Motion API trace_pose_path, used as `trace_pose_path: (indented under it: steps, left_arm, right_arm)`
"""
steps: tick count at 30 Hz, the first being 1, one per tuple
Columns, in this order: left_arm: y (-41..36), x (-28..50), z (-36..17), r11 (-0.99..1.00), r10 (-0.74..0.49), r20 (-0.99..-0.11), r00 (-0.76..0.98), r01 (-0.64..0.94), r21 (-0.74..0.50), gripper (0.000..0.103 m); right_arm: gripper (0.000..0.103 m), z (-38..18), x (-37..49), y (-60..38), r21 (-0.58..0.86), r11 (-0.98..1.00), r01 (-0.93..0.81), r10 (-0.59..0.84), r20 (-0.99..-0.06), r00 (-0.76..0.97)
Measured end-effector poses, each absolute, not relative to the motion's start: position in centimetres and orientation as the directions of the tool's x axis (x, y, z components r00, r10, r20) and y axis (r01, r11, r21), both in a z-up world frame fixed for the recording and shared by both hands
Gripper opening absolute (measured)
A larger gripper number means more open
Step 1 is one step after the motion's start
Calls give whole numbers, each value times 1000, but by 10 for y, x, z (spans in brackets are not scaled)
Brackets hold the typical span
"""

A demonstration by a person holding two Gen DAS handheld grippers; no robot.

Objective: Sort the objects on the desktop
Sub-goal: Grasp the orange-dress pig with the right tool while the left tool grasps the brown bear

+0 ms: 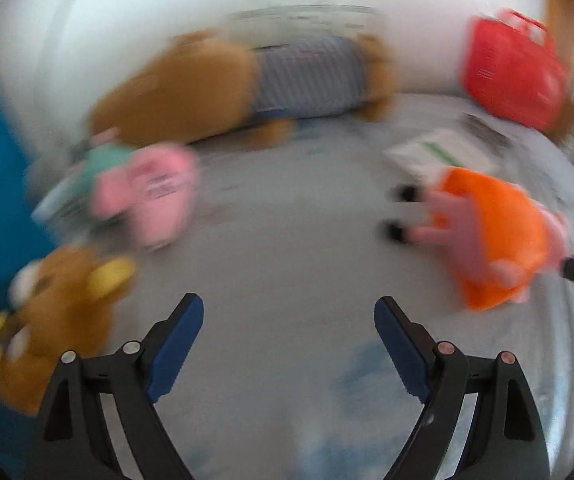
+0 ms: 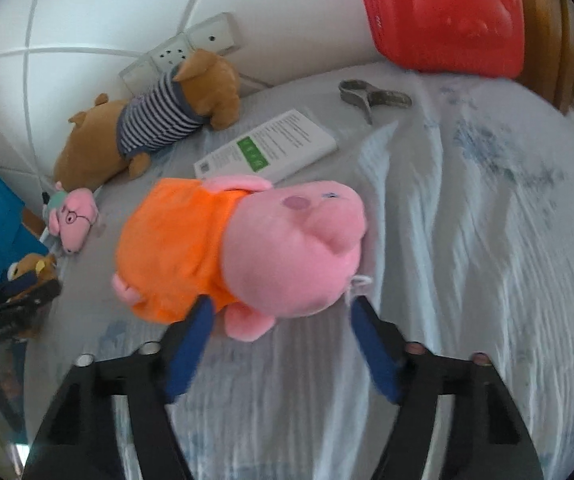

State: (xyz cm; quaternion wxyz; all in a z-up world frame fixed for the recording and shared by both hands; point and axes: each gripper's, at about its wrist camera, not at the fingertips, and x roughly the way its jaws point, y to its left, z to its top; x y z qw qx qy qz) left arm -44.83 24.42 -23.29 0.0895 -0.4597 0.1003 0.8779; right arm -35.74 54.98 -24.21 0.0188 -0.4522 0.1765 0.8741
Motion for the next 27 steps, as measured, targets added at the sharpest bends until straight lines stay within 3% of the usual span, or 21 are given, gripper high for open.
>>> trace_pose_path:
  steps: [5, 9, 12, 13, 17, 23, 27]
  left_arm:
    - [171, -450, -223, -970, -147, -806, -573, -75, 231, 88]
    - [138, -463, -223, -945, -243, -792, -559, -49, 325, 88]
    - [123, -473, -236, -918, -309, -794, -524, -55, 393, 88]
    - [119, -477, -242, -912, -323, -796, -512, -57, 407, 88]
    - [119, -495, -268, -892, -351, -793, -497, -79, 445, 103]
    - [129, -512, -299, -865, -373, -777, -508, -111, 489, 103]
    - [127, -511, -295, -886, -348, -773, -530, -84, 457, 98]
  right_arm:
    - [68, -221, -361, 530, 280, -943, -178, -123, -793, -596]
    - [73, -214, -367, 514, 288, -941, -176, -131, -792, -597]
    - [101, -216, -372, 508, 294, -936, -194, -130, -799, -587]
    - [103, -217, -373, 507, 298, -933, -203, -129, -801, -584]
    - [103, -222, -384, 504, 347, -904, -248, -152, -805, -573]
    - [103, -240, -408, 508, 433, -806, -403, -153, -811, -564]
    - [103, -248, -431, 493, 284, -854, -436, -33, -865, -500]
